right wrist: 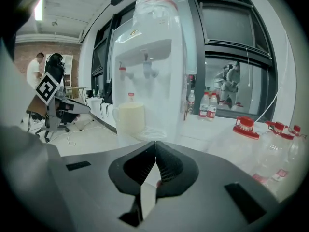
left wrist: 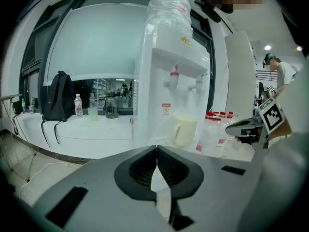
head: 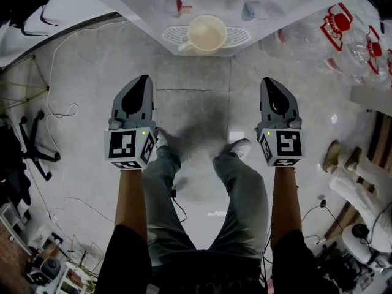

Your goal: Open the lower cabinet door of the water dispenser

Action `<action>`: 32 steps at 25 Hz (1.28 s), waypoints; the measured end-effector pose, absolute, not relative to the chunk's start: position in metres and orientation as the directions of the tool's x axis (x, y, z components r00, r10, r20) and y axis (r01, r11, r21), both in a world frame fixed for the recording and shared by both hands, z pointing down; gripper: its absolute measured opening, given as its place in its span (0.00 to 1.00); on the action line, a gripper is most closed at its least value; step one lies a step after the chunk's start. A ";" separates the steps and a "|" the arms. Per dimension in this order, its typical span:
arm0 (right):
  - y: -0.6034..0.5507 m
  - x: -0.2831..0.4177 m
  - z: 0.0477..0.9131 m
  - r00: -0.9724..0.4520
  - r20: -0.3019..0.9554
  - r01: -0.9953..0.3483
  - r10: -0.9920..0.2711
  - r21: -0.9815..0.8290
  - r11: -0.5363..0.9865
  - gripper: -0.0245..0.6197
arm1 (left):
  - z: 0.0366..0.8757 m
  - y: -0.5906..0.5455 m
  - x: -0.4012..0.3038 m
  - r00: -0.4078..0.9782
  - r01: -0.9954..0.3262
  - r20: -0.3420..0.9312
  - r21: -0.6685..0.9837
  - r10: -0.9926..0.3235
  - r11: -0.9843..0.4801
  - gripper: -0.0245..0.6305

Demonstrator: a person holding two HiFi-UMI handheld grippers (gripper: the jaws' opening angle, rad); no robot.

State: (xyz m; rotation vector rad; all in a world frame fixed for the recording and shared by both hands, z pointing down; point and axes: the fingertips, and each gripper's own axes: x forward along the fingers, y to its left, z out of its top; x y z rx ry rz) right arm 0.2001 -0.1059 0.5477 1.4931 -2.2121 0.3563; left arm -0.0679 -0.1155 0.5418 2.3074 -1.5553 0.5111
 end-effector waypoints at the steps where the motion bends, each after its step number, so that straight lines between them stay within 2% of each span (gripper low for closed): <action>1: -0.107 0.199 0.556 -0.322 0.495 -0.921 -0.807 0.034 0.388 0.05 | 0.550 -0.116 -0.068 0.347 -0.929 0.456 0.051 -0.820 -0.365 0.06; 7: -0.115 0.209 0.608 -0.316 0.479 -0.903 -0.819 0.112 0.414 0.05 | 0.596 -0.130 -0.066 0.364 -0.926 0.424 0.066 -0.829 -0.373 0.06; 14: -0.131 0.222 0.655 -0.313 0.444 -0.918 -0.840 0.087 0.387 0.05 | 0.643 -0.149 -0.065 0.366 -0.926 0.386 0.058 -0.847 -0.373 0.06; 21: -0.157 0.235 0.705 -0.310 0.392 -0.923 -0.866 0.092 0.373 0.05 | 0.684 -0.169 -0.057 0.412 -0.901 0.354 0.023 -0.839 -0.433 0.06; 32: -0.178 0.235 0.744 -0.350 0.299 -0.917 -0.888 0.082 0.390 0.05 | 0.702 -0.186 -0.051 0.434 -0.886 0.277 -0.038 -0.857 -0.461 0.06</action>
